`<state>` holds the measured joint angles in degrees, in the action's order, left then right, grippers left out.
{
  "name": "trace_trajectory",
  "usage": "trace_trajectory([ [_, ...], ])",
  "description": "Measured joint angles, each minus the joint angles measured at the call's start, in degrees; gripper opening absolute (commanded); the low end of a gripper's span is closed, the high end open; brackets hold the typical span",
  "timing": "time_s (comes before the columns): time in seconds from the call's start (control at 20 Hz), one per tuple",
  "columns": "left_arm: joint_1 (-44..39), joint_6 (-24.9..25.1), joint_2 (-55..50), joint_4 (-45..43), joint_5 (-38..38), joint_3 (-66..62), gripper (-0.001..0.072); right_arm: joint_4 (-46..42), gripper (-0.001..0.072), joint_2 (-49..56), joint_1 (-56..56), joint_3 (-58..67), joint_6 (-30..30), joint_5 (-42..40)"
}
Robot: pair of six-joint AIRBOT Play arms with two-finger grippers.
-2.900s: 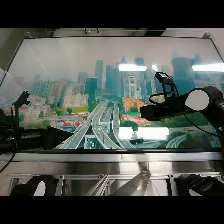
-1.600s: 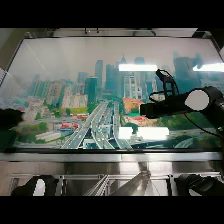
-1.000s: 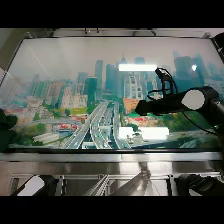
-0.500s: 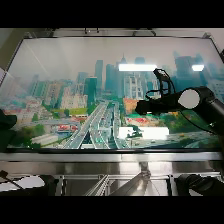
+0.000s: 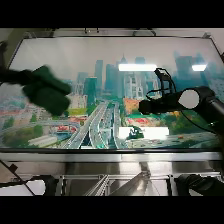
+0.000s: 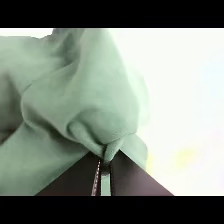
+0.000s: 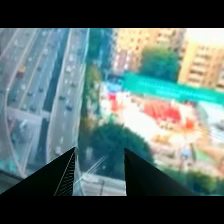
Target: Fold the shirts.
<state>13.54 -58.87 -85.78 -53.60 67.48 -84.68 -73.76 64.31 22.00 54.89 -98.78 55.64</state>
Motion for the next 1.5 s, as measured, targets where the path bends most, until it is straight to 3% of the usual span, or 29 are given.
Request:
trace_trajectory([
  [0.25, -19.54, 1.99, -4.0, 6.16, 4.7, -3.3, 0.002, -2.78, 0.0347, -0.33, -4.83, 0.0, 0.5, 4.02],
  [0.3, -22.08, 1.95, -5.38, 6.36, 4.94, -3.56, 0.0236, -2.82, 0.0392, -0.37, -5.9, 0.0, 0.85, 4.79],
  [0.35, -24.0, 1.53, -6.67, 6.4, 5.16, -3.67, 0.0555, -3.02, 0.0525, -0.37, -7.04, 0.0, 1.11, 5.51],
  [0.4, -25.66, 1.11, -7.89, 6.62, 5.44, -3.8, 0.0718, -3.37, 0.0559, -0.42, -8.07, 0.0, 1.44, 6.12],
  [0.7, -25.51, -4.39, -8.87, 3.76, 11.39, -3.78, 0.0714, -0.24, 0.056, 0.26, -12.98, 0.0, 6.64, 7.48],
  [0.95, -19.37, -8.22, -6.32, 1.01, 14.51, 6.14, 0.0713, 16.48, 0.0559, 8.63, -15.58, 0.0, 25.05, 6.05],
  [1.15, -18.67, -6.6, -5.7, 5.14, 7.45, 16.09, 0.0694, 32.0, 0.0559, 18.73, -14.25, 0.0, 41.03, 5.29],
  [1.3, -20.2, -4.44, -5.6, 8.72, 0.35, 20.74, 0.0694, 40.09, 0.0544, 24.3, -12.2, 0.0, 48.04, 4.35],
  [1.35, -20.85, -4.0, -5.81, 9.53, -1.46, 21.53, 0.069, 42.07, 0.0428, 25.68, -11.61, 0.0, 49.64, 3.89],
  [1.4, -21.46, -3.61, -6.34, 10.08, -2.78, 21.88, 0.0522, 44.15, 0.0275, 26.75, -11.17, 0.0, 51.15, 3.76],
  [1.45, -22.14, -3.41, -7.15, 10.43, -3.74, 21.94, 0.029, 45.99, 0.0197, 27.43, -10.86, 0.0, 52.48, 3.65],
  [1.5, -22.75, -3.23, -7.96, 10.69, -4.31, 21.79, 0.0056, 47.71, 0.0047, 27.93, -10.64, 0.0, 53.83, 3.58],
])
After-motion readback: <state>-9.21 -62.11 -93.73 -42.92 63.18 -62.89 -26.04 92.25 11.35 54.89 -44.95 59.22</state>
